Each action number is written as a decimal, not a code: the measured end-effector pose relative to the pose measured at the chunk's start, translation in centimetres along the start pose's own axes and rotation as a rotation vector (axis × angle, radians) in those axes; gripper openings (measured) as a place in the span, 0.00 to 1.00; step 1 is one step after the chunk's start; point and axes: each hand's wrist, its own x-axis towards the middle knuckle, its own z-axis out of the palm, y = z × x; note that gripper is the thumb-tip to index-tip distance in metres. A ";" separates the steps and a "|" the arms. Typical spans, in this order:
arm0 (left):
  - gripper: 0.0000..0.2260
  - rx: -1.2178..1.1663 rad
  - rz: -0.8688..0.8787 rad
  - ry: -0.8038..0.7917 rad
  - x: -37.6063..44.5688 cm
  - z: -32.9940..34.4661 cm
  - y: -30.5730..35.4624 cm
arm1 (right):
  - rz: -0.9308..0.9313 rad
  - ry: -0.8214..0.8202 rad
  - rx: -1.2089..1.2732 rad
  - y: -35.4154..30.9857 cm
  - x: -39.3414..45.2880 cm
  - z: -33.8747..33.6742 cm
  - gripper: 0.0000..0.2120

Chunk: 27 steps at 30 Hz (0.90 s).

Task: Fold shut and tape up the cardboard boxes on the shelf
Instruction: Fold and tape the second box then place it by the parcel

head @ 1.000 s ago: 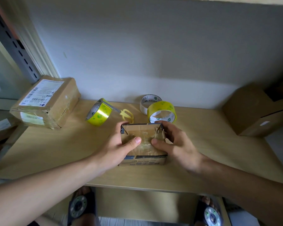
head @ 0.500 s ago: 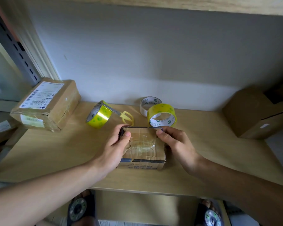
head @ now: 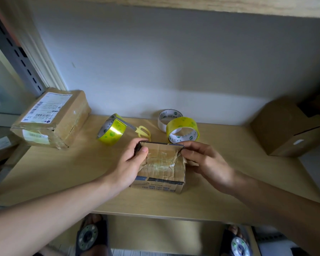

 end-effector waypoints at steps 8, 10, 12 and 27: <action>0.11 0.114 0.105 -0.079 1.0 -0.7 0.3 | 0.022 -0.037 -0.147 -1.1 0.0 -0.3 0.20; 0.11 0.145 0.124 -0.076 1.0 -0.9 0.4 | 0.033 -0.050 -0.120 -1.1 0.2 -0.4 0.19; 0.11 0.159 0.129 -0.079 1.1 -1.1 0.4 | 0.041 -0.081 -0.081 -1.1 0.2 -0.7 0.18; 0.10 0.089 0.103 -0.072 0.9 -0.6 0.8 | 0.035 0.004 0.107 -0.1 -0.1 -0.9 0.16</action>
